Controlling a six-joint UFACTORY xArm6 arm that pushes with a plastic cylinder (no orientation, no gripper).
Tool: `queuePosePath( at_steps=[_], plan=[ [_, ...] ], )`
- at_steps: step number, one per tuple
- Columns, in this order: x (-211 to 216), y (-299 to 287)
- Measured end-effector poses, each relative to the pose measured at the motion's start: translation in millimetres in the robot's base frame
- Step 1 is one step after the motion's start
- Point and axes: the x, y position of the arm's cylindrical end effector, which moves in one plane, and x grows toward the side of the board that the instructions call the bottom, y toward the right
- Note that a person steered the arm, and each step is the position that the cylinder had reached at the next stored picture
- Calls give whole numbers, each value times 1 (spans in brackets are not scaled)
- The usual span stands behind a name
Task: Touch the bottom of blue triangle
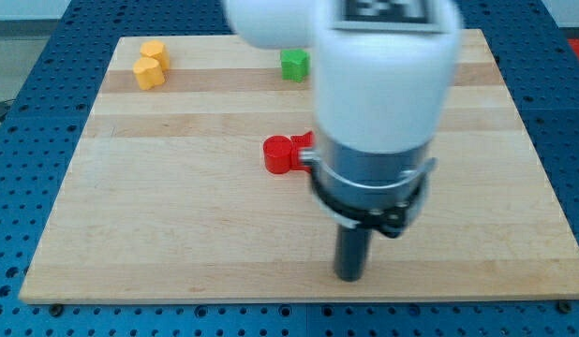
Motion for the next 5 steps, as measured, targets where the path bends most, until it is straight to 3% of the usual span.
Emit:
queuePosePath(
  at_steps=[1,2,4,5],
  plan=[
    [-3,1],
    [-48,-2],
    [-55,-2],
    [-90,-2]
  ],
)
